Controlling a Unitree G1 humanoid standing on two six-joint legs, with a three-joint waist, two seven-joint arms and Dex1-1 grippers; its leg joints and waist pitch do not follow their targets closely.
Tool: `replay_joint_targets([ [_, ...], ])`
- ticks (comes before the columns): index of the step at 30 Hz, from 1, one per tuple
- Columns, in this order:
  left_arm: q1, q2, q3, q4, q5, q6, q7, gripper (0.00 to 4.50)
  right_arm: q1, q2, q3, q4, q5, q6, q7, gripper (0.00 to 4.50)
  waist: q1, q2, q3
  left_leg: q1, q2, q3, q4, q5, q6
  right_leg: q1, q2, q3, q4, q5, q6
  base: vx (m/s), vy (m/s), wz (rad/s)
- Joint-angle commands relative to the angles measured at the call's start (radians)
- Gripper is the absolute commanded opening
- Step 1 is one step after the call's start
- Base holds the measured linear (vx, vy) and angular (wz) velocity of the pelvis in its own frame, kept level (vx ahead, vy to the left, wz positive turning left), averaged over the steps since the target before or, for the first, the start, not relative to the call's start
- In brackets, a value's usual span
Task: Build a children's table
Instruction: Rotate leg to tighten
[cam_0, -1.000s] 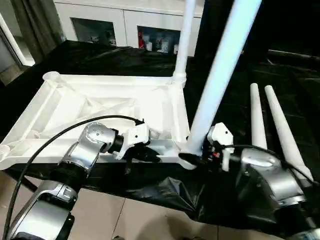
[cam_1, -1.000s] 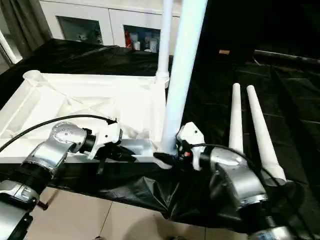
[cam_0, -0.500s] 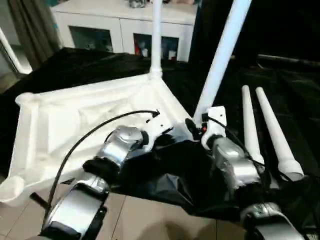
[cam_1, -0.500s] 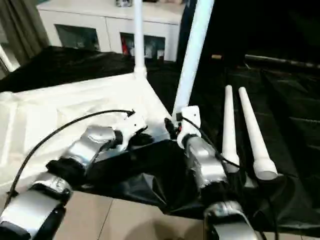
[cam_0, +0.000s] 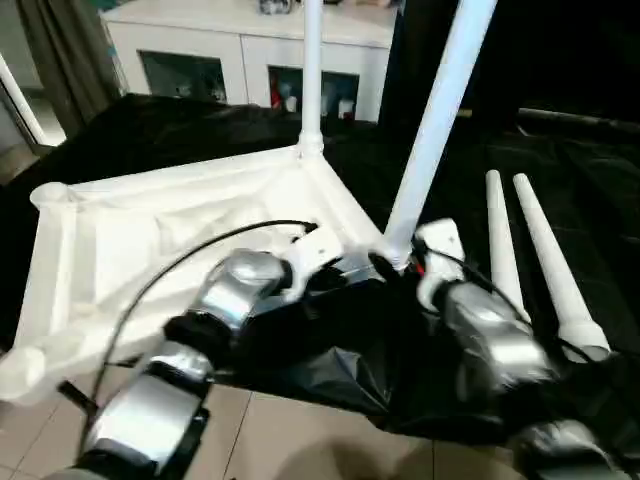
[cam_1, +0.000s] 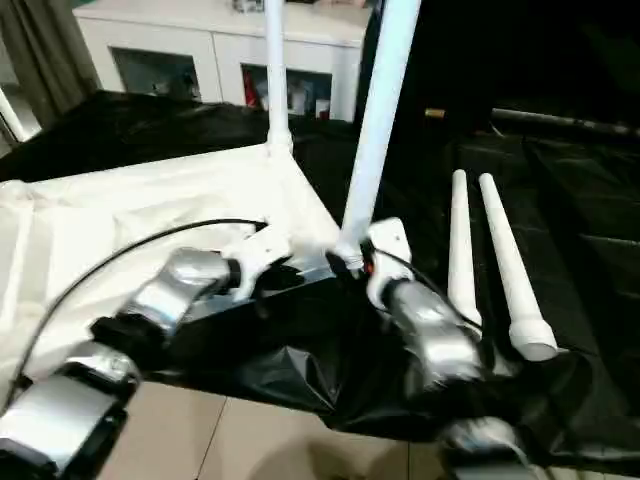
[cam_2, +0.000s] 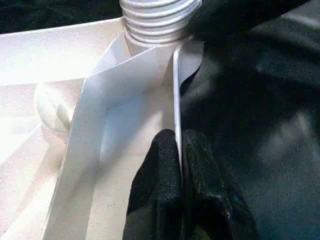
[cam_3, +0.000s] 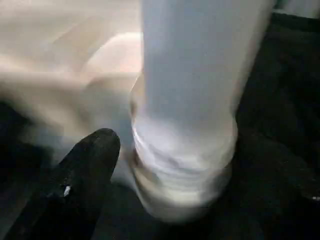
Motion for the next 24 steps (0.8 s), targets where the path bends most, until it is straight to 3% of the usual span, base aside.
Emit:
replay_joint_targets([
  [1,0.019,0.013,-0.004,-0.029,-0.04,-0.07,-0.091,0.0,0.019,-0.04,0.033,-0.08,0.019,0.013,0.128,3.9,0.008,-0.014,-0.064,-0.008,0.031,-0.011,-0.071,-0.215,0.095,0.054,-0.055,0.039,-0.074,-0.354,-0.164,0.0,0.0,0.0],
  [6,0.054,0.053,-0.021,-0.091,-0.089,-0.103,-0.261,0.0,0.045,-0.098,0.036,-0.141,0.038,0.023,0.219,3.9,0.011,-0.012,-0.068,-0.009,0.038,-0.01,-0.068,-0.143,0.106,0.055,-0.054,0.039,-0.056,-0.228,-0.225,0.0,0.0,0.0],
  [11,0.079,0.086,-0.036,-0.141,-0.114,-0.112,-0.382,0.0,0.071,-0.14,0.061,-0.207,0.048,0.064,0.276,3.9,0.025,-0.006,-0.071,0.0,0.044,-0.004,-0.064,-0.105,0.118,0.053,-0.05,0.041,-0.035,-0.09,-0.281,0.011,0.003,0.0],
  [14,0.083,0.093,-0.035,-0.144,-0.117,-0.116,-0.4,0.0,0.074,-0.141,0.068,-0.205,0.037,0.067,0.293,3.9,0.03,-0.008,-0.067,0.001,0.045,0.0,-0.066,-0.138,0.111,0.052,-0.054,0.042,-0.04,-0.126,-0.278,0.0,0.0,0.0],
  [16,0.087,0.096,-0.032,-0.146,-0.11,-0.118,-0.4,0.0,0.074,-0.143,0.079,-0.198,0.021,0.06,0.303,3.73,0.029,-0.013,-0.065,0.001,0.043,0.0,-0.068,-0.17,0.09,0.052,-0.055,0.043,-0.048,-0.199,-0.252,0.0,0.0,0.0],
  [19,0.089,0.095,-0.031,-0.149,-0.11,-0.114,-0.401,0.0,0.073,-0.144,0.082,-0.193,0.016,0.058,0.301,3.73,0.028,-0.013,-0.062,0.001,0.042,-0.001,-0.07,-0.182,0.073,0.05,-0.056,0.045,-0.053,-0.251,-0.229,0.0,0.0,0.0],
  [20,0.09,0.095,-0.031,-0.15,-0.11,-0.113,-0.401,0.0,0.072,-0.145,0.081,-0.192,0.018,0.06,0.301,3.45,0.028,-0.013,-0.063,0.001,0.041,-0.001,-0.07,-0.181,0.072,0.05,-0.056,0.045,-0.054,-0.256,-0.226,0.0,0.0,0.0],
  [24,0.093,0.092,-0.028,-0.156,-0.111,-0.11,-0.403,0.0,0.071,-0.146,0.08,-0.191,0.018,0.064,0.308,3.16,0.027,-0.014,-0.064,-0.001,0.041,-0.002,-0.069,-0.158,0.077,0.051,-0.055,0.045,-0.05,-0.233,-0.223,0.0,0.0,0.0],
])
